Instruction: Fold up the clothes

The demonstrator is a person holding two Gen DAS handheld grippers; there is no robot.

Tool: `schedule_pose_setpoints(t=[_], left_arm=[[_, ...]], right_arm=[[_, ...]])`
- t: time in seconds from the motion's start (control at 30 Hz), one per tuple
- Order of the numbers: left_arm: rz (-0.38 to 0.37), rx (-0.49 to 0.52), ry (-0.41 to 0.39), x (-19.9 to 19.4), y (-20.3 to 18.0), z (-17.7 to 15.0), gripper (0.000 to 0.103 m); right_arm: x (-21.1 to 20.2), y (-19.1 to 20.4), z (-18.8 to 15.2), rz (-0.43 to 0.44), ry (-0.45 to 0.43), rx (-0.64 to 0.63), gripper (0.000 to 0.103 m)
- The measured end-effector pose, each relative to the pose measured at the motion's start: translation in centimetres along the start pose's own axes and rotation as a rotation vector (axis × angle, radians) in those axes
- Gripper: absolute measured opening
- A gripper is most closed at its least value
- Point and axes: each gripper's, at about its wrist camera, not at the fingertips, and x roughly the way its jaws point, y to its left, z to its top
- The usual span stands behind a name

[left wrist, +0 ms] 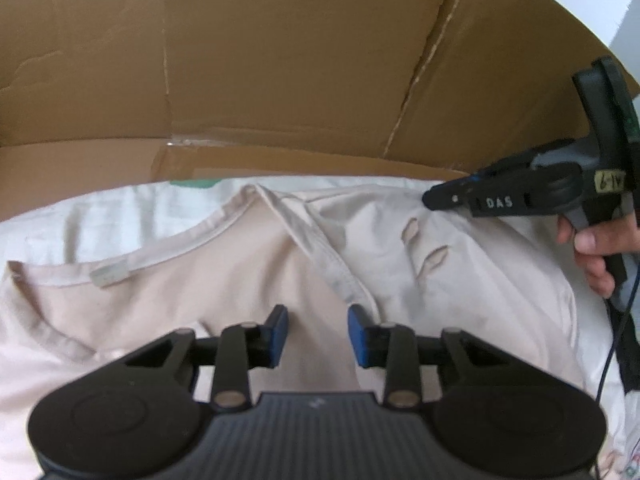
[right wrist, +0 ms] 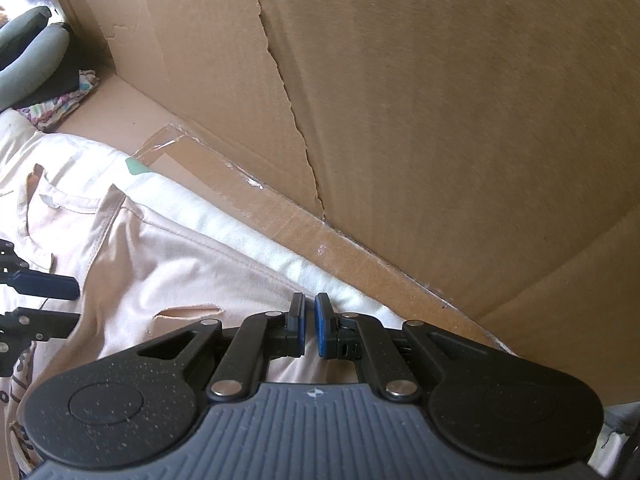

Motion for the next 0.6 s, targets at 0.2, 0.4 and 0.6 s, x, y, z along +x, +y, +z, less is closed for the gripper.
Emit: schedule_pose_setpoints(t=[0.2, 0.4, 0.6], left_arm=[[0.001, 0.044, -0.003, 0.8, -1.3, 0.1, 0.035], [-0.035, 0.097, 0.0, 1.0, -2.9, -0.3, 0.035], [-0.051, 0.145, 0.022, 0.8, -3.7, -1.5, 0.035]], right_arm=[[0.2, 0.2, -0.2, -0.008, -0.003, -0.005, 0.009], [0.3, 0.1, -0.4, -0.005, -0.006, -0.006, 0.009], [0.5, -0.2, -0.6, -0.001, -0.005, -0.005, 0.009]])
